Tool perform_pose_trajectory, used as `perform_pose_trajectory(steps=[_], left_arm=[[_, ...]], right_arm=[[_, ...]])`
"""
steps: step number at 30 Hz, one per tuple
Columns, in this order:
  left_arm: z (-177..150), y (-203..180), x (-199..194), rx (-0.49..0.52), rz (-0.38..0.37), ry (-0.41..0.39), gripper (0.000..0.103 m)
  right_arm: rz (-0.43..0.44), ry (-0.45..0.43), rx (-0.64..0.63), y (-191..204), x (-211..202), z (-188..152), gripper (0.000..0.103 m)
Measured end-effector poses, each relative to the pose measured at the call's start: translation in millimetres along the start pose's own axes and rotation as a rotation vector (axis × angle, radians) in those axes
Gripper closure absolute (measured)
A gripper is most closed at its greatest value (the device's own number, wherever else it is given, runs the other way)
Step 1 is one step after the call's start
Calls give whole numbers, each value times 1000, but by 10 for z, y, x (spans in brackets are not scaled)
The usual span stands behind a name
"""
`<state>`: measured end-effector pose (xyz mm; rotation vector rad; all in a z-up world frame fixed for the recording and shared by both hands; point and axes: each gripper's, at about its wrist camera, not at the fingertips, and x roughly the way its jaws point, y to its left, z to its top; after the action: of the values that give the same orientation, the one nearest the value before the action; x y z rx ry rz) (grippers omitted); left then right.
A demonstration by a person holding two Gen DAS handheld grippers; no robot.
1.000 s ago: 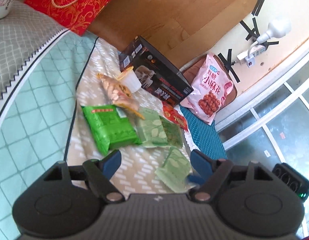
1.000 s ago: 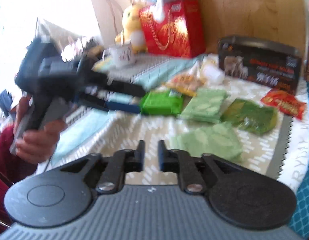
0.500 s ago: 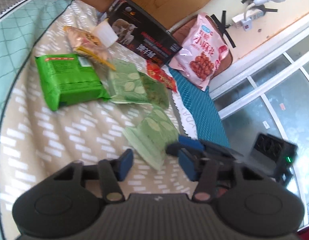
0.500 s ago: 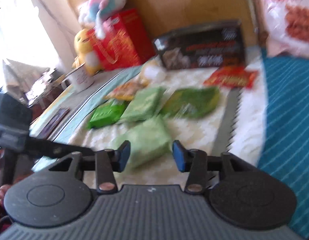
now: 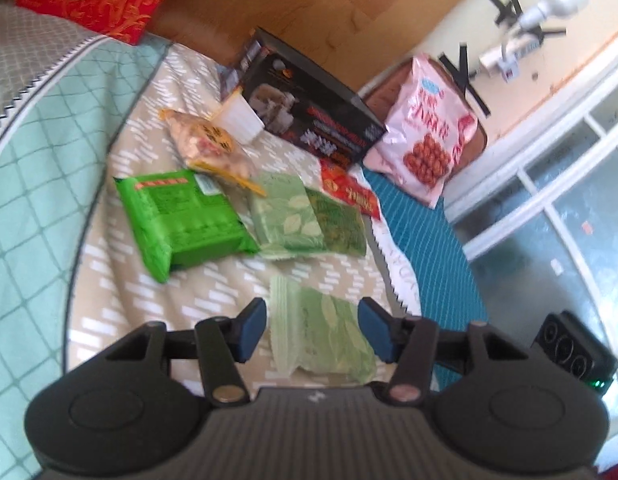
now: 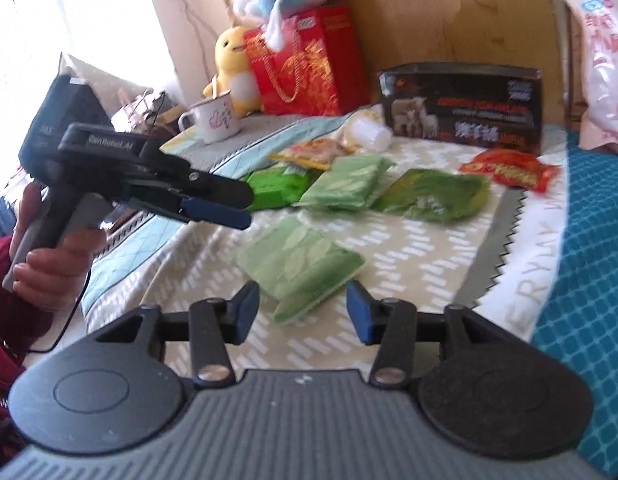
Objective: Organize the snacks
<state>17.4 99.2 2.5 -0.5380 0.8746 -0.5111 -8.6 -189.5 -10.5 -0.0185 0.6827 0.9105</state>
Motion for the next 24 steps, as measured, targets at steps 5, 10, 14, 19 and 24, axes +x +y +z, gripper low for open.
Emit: perform_pose_trajectory(steps=[5, 10, 14, 19, 24], left_arm=[[-73, -157, 215, 80, 19, 57, 60], [59, -266, 187, 111, -16, 63, 60], [360, -388, 185, 146, -61, 28, 60], [1015, -582, 439, 212, -29, -39, 60], [1793, -700, 790, 229, 17, -112, 59]], right_arm=[[-11, -2, -50, 67, 104, 2, 64], [-17, -24, -79, 36, 19, 95, 67], [-16, -94, -57, -101, -118, 299, 67], [-80, -174, -49, -407, -45, 779, 67], [-173, -243, -49, -813, 170, 1377, 67]])
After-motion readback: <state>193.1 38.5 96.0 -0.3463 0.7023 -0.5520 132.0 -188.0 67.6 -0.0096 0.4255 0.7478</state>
